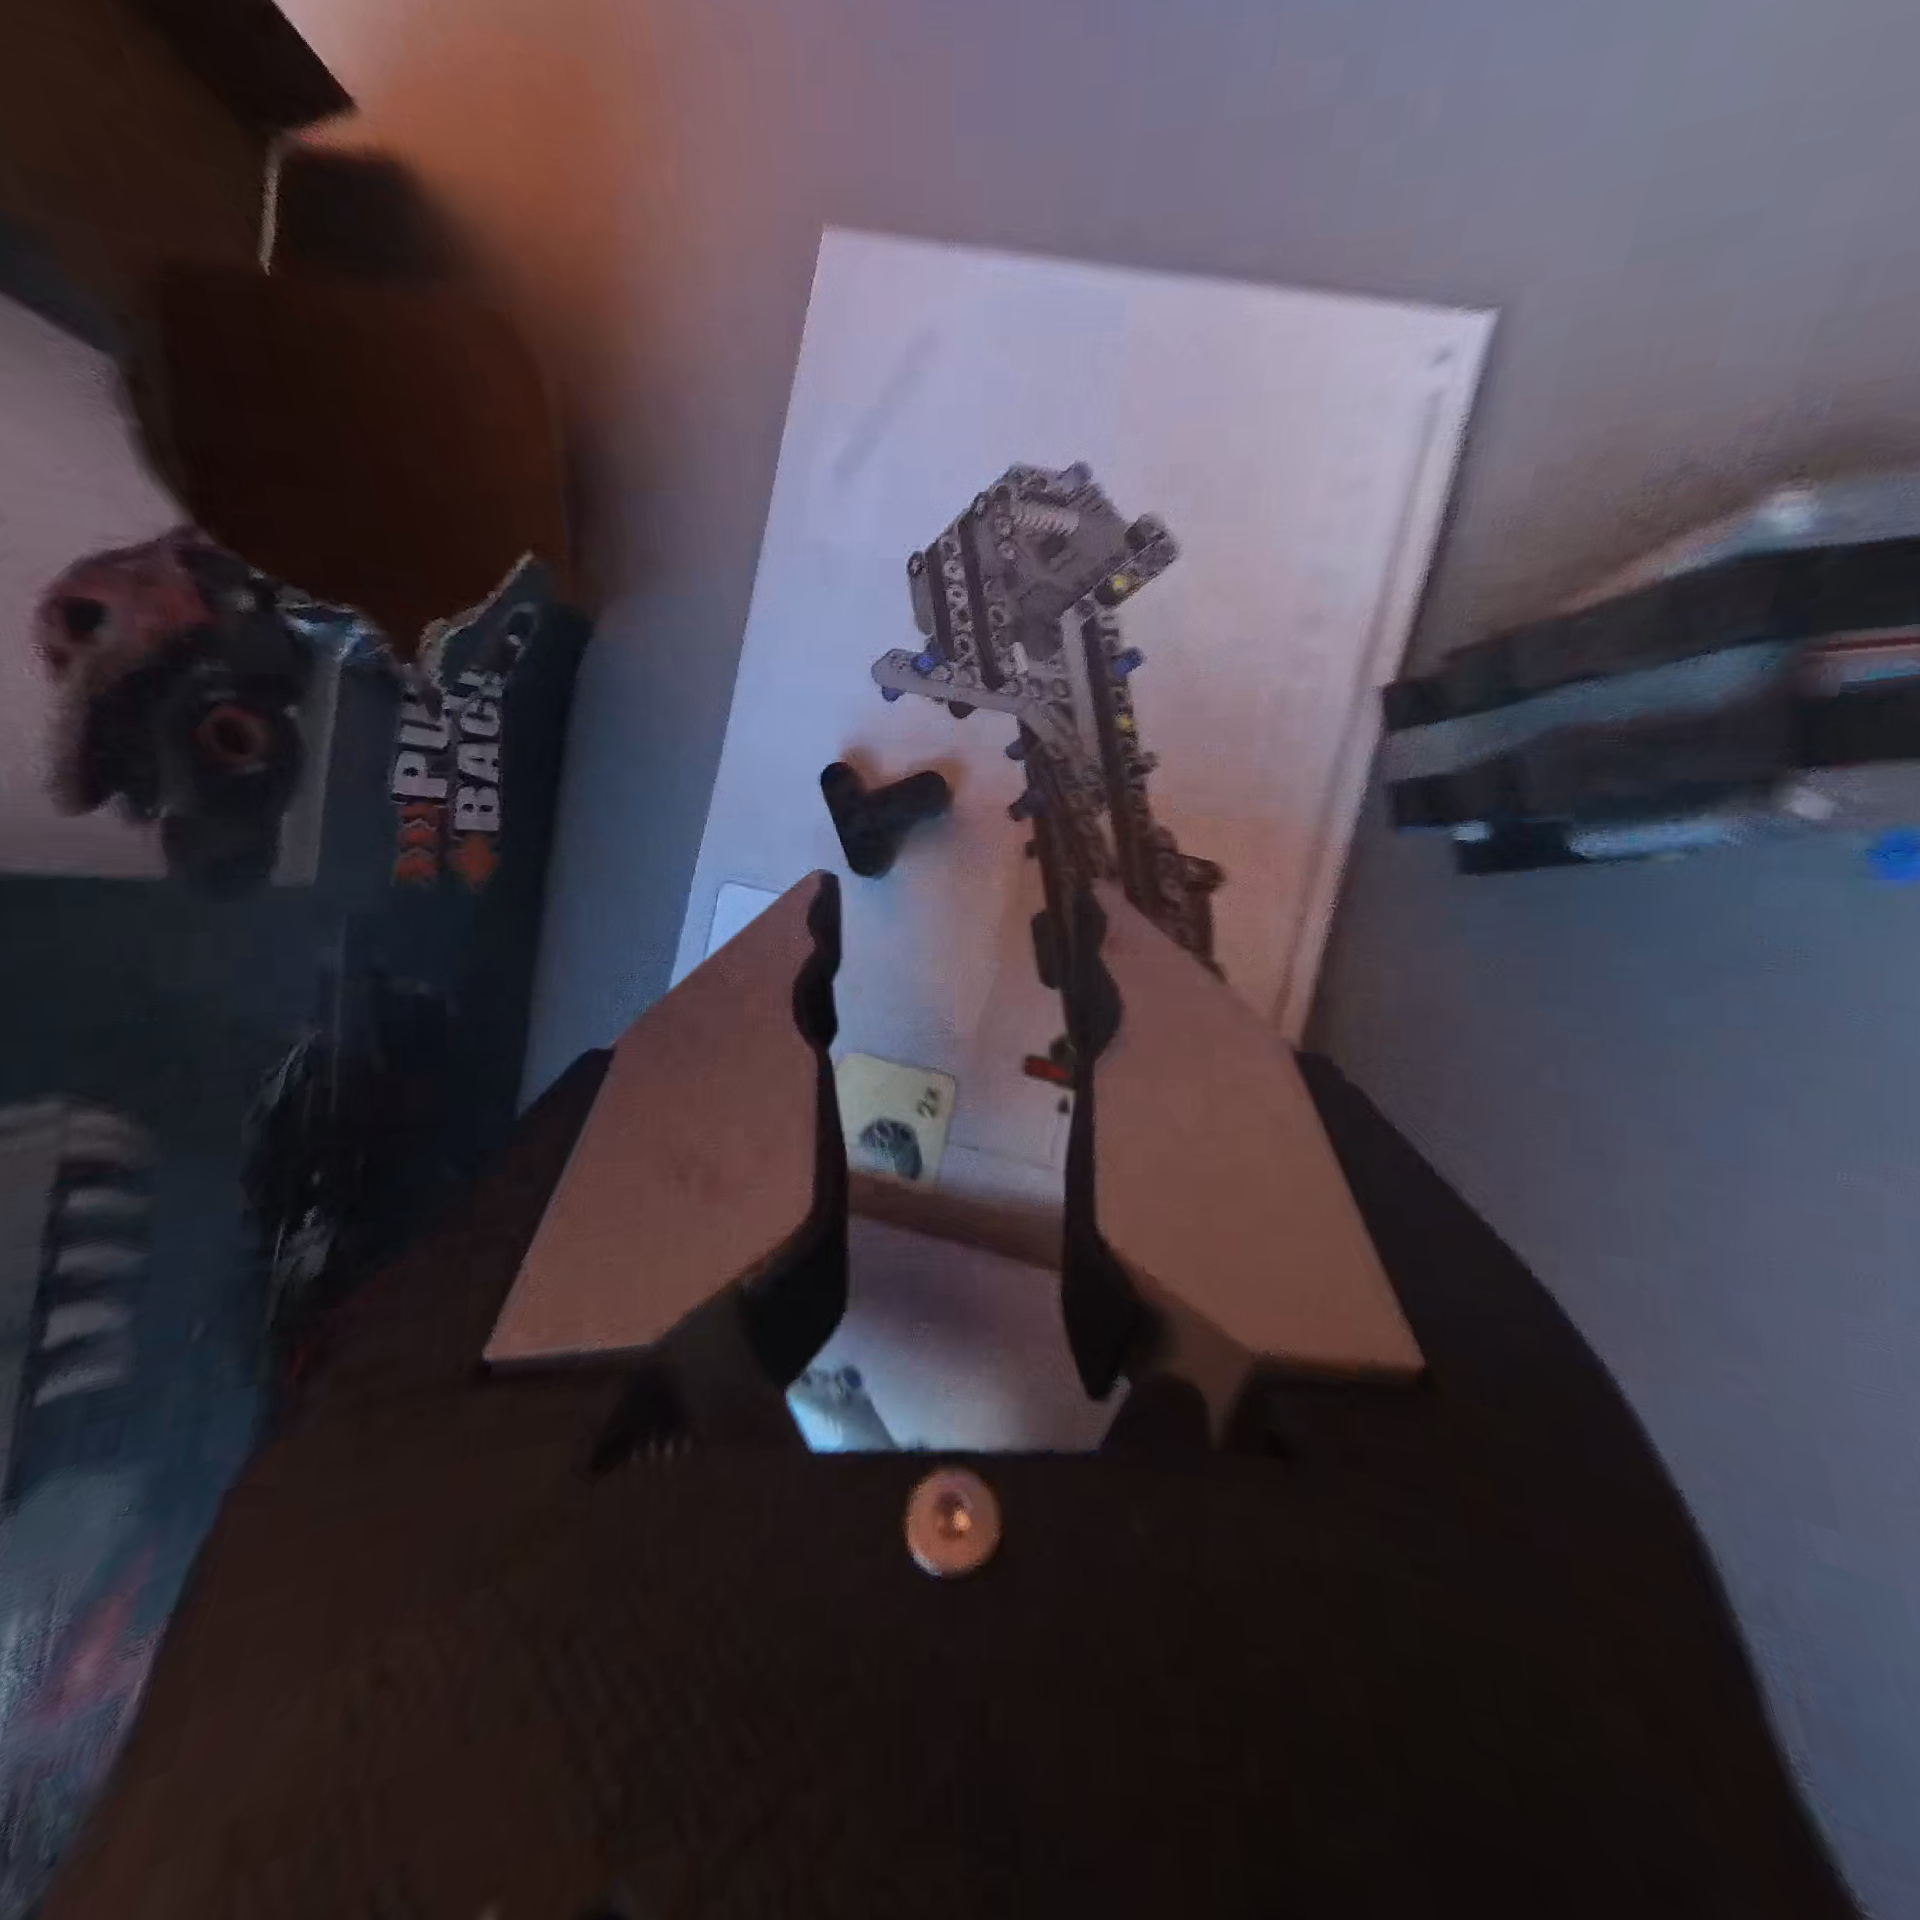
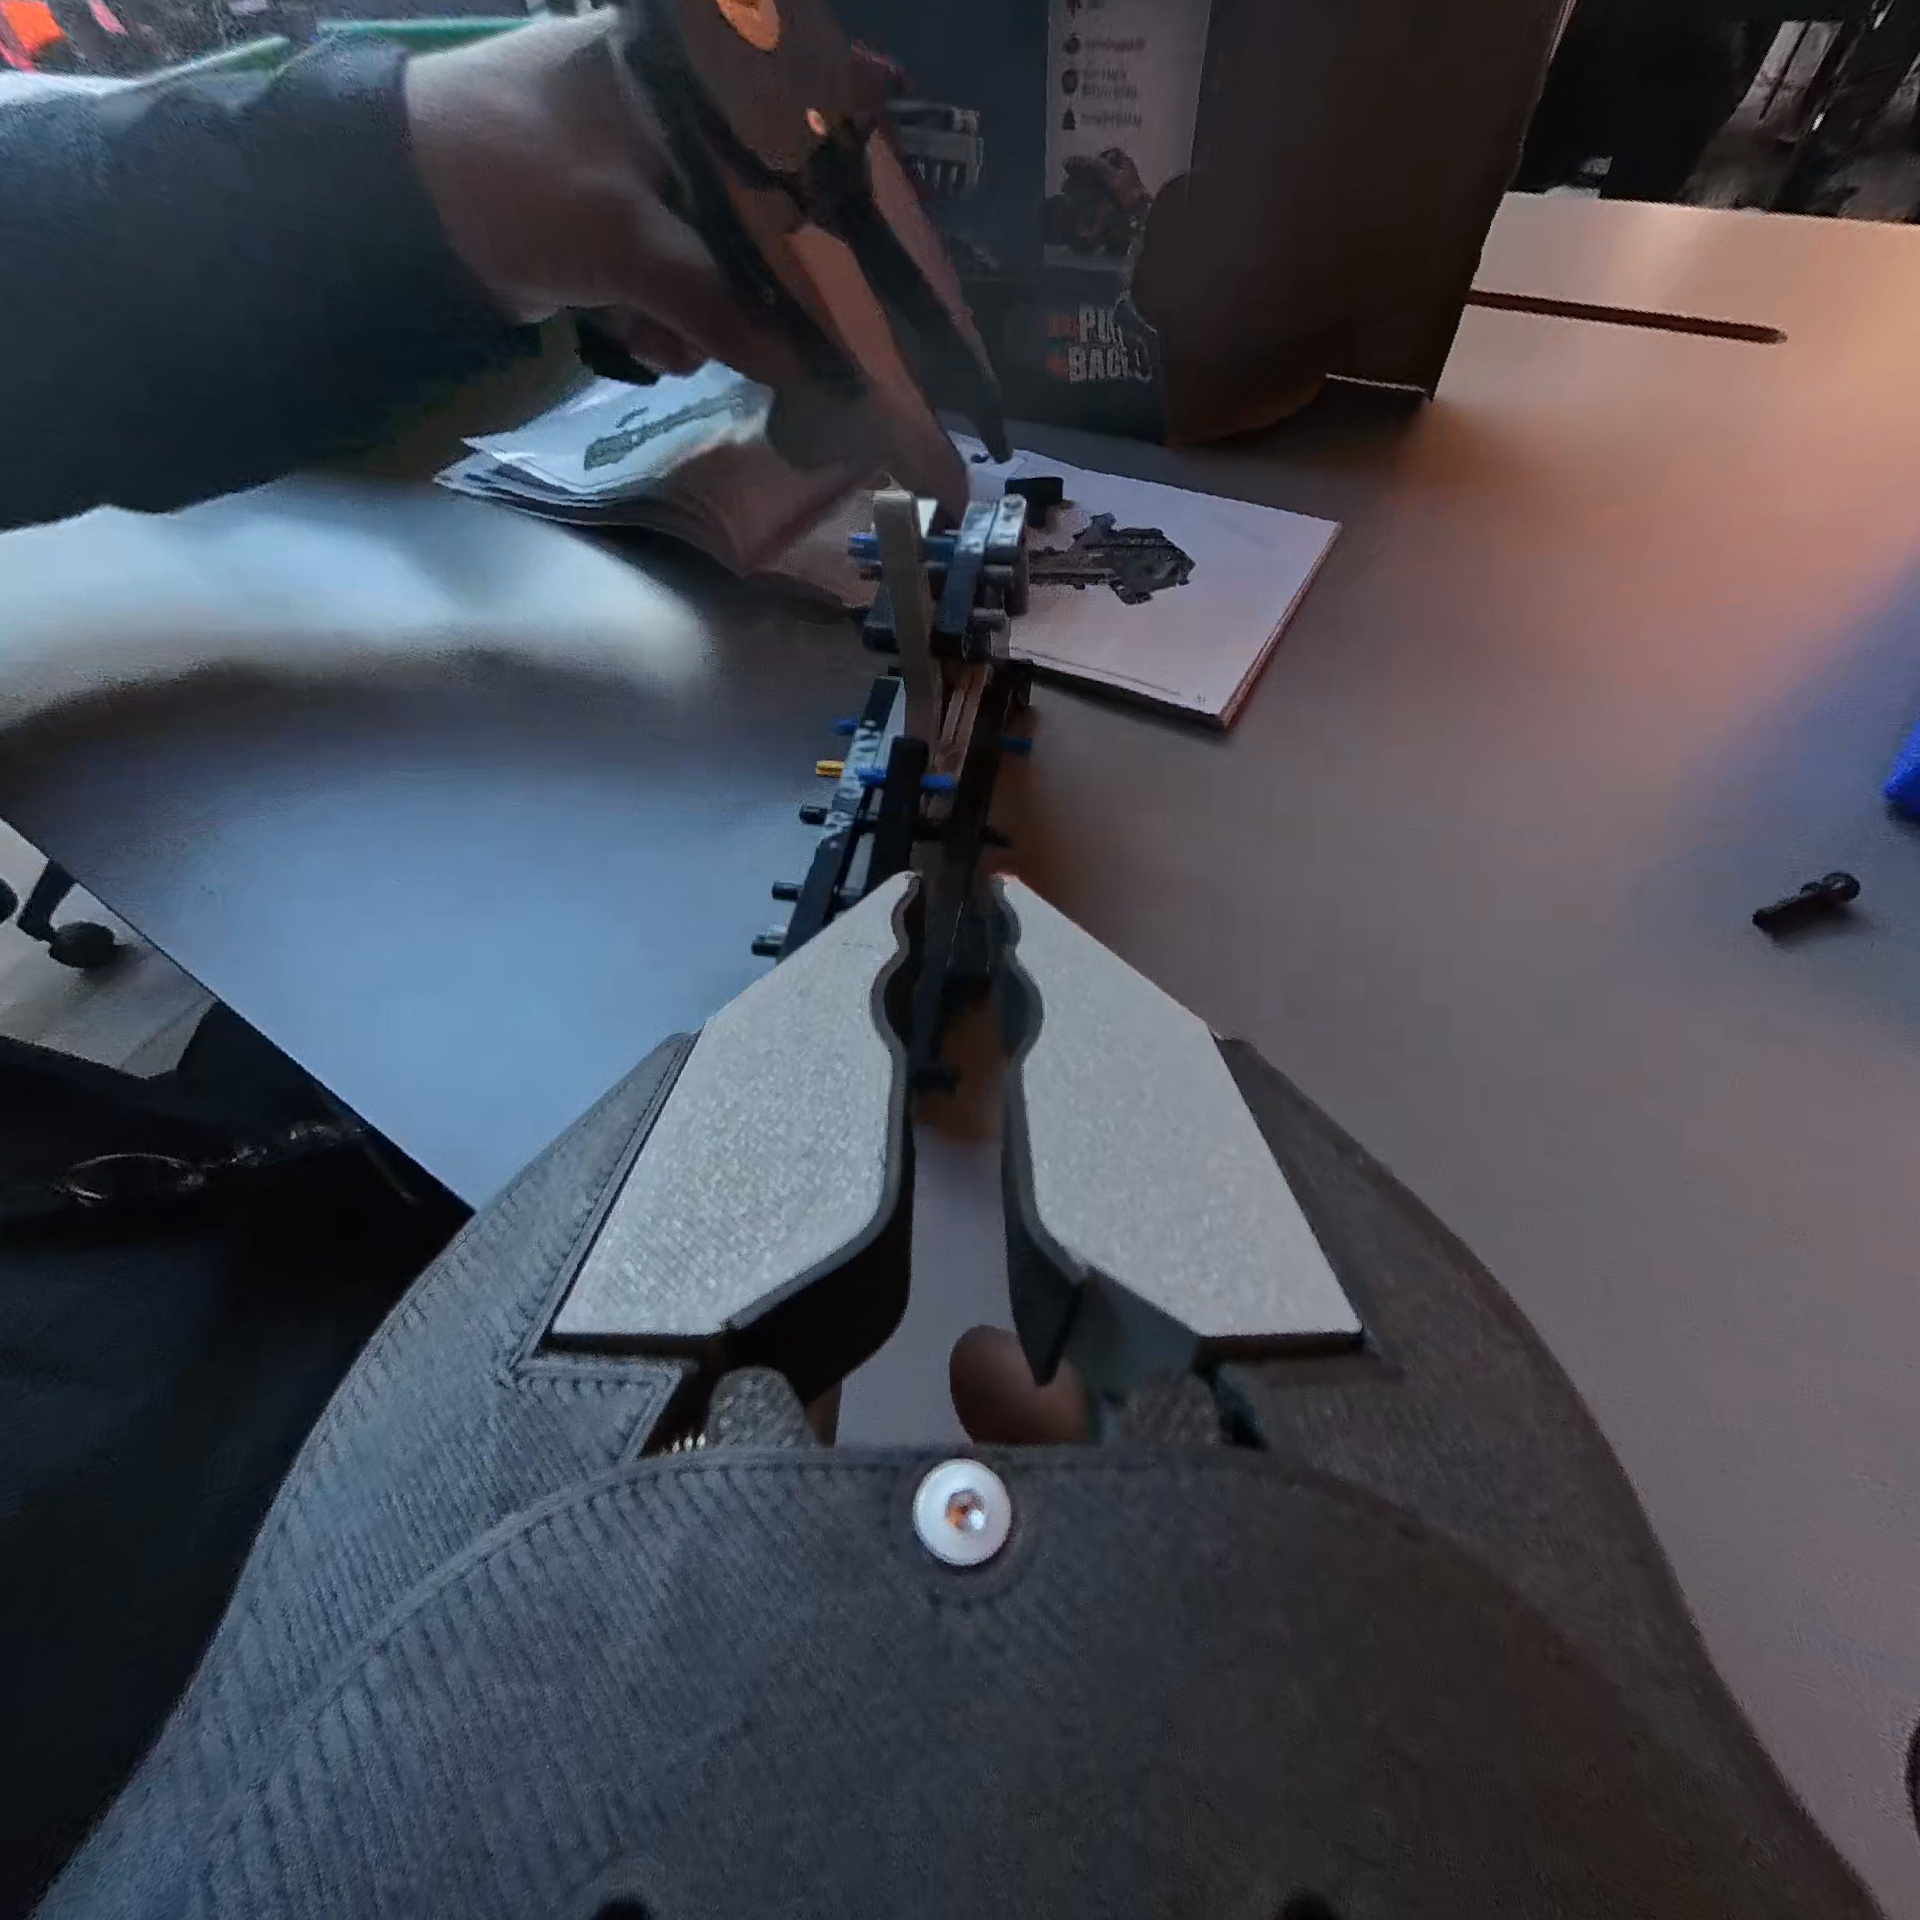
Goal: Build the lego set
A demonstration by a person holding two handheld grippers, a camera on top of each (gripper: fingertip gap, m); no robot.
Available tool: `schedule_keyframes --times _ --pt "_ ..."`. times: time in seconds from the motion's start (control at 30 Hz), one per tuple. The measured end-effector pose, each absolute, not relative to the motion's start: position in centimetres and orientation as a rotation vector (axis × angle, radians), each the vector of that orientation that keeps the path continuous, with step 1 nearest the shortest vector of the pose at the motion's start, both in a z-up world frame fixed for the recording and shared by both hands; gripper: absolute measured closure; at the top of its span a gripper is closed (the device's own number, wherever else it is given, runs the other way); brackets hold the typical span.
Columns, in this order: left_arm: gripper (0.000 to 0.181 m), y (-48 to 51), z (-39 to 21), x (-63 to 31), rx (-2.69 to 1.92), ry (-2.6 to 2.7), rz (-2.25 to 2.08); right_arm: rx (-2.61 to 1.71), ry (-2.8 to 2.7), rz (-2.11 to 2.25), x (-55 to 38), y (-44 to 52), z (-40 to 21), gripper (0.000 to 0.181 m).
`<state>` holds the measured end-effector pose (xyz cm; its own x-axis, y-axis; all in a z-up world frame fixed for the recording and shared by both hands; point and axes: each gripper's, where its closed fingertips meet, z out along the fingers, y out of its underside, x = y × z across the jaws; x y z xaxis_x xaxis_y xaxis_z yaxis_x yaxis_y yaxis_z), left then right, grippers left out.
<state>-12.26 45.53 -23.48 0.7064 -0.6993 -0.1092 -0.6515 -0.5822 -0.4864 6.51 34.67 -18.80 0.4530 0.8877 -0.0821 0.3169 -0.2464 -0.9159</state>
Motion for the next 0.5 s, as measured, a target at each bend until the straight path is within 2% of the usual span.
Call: schedule_keyframes --times 0.17,0.3,0.5 --pt "0.132 47.1 -23.9 -11.7 -2.425 1.021 -0.115 -1.806 -1.062 0.779 7.1 33.9 -19.6 0.166" --pt "0.142 47.9 -24.1 -12.1 -2.429 1.019 -0.048 -1.792 -1.114 0.734 7.1 33.5 -19.9 0.164" --pt "0.159 47.8 -24.4 -11.5 -2.460 0.983 -0.202 -1.767 -1.129 0.745 7.2 33.1 -19.5 0.164"
